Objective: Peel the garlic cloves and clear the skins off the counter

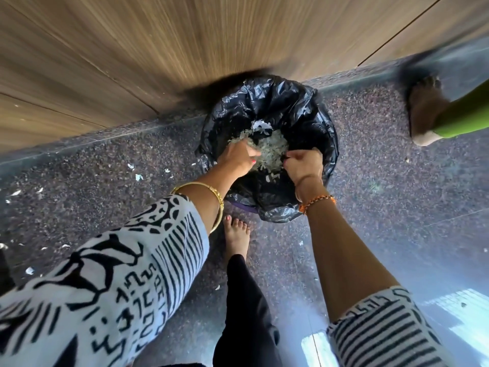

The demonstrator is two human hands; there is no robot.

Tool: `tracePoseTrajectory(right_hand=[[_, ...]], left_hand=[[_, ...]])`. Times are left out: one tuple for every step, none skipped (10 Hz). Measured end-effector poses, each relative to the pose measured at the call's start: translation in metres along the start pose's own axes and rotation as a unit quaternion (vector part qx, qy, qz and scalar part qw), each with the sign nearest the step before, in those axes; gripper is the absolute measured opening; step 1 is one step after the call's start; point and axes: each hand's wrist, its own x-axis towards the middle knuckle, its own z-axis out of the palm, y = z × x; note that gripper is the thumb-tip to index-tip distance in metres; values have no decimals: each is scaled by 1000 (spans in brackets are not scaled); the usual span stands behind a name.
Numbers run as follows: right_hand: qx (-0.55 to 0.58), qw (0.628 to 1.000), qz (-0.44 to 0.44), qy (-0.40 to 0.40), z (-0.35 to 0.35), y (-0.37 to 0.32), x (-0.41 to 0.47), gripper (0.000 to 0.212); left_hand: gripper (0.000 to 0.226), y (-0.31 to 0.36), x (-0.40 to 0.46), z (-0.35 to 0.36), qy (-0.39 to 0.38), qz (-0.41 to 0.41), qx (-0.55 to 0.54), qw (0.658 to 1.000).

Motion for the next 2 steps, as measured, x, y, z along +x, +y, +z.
tracePoseTrajectory(right_hand=[[34,998,10,55,-20,-12,-30,4],[-19,999,17,35,-42,-33,-60,33]], left_hand=[[40,6,-37,-16,49,17,-11,999],[47,20,-65,-36,16,9,-32,999]])
